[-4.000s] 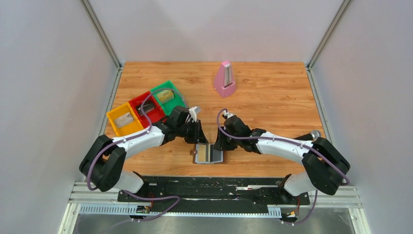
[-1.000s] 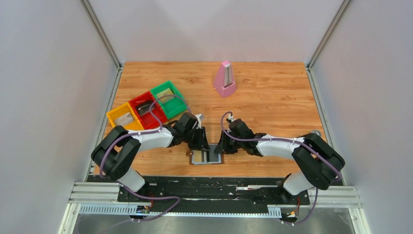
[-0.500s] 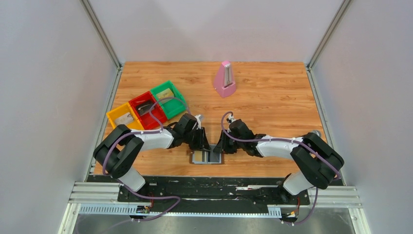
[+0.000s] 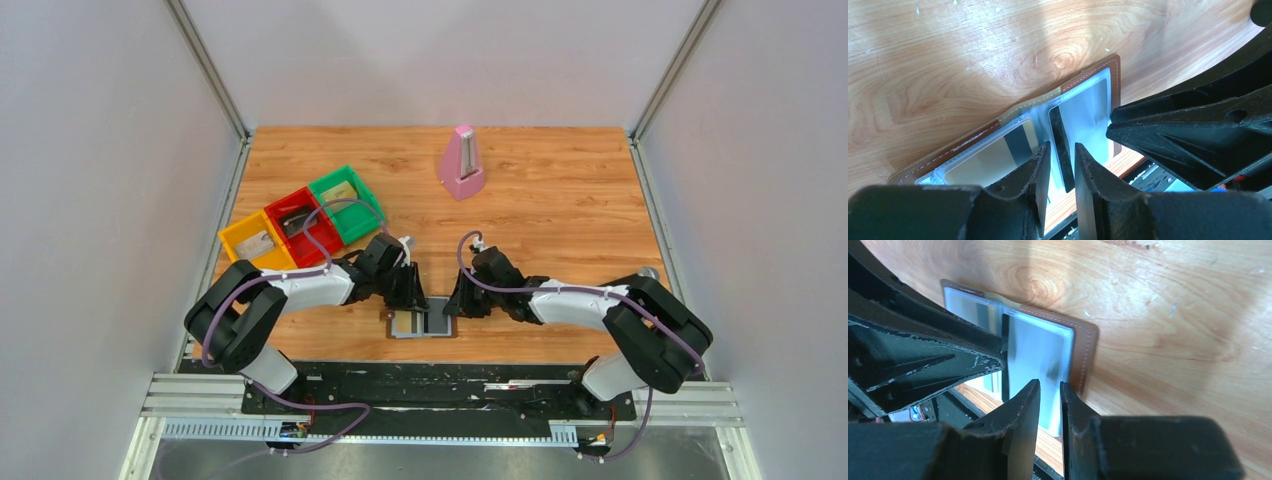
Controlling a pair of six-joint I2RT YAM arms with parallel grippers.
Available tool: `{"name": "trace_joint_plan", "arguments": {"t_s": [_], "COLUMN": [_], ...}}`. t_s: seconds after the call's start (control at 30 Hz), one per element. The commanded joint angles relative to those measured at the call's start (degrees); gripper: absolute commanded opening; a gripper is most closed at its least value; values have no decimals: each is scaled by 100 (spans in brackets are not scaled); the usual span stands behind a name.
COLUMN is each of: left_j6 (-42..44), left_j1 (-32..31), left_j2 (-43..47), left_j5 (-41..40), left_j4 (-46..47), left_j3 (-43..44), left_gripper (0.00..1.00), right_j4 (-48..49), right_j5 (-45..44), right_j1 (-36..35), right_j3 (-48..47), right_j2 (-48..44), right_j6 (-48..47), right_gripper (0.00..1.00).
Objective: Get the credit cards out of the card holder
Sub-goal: Remove the credit card from the card holder.
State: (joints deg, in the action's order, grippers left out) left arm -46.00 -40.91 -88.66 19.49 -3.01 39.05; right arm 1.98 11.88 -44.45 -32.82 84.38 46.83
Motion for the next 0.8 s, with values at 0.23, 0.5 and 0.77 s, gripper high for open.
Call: {"name": "trace_joint_plan", "arguments": {"t_s": [0.23, 0.5, 0.77], "left_j6": [77, -72, 85], "left_j1": [-32, -31, -25], "left_j2": [-27, 40, 177], "left_j5": [86, 220, 36], "left_j4": [176, 389, 1], "left_j3": [-8, -56, 53], "left_gripper": [35, 35, 35], "right_j4": [-116, -351, -675], "right_j5": [-80, -284, -330], "right_j1": [6, 11, 6], "right_j3": [104, 51, -129], "right_j2": [257, 416, 224], "right_j6": [-16, -49, -145], "right_gripper": [23, 16, 15]}}
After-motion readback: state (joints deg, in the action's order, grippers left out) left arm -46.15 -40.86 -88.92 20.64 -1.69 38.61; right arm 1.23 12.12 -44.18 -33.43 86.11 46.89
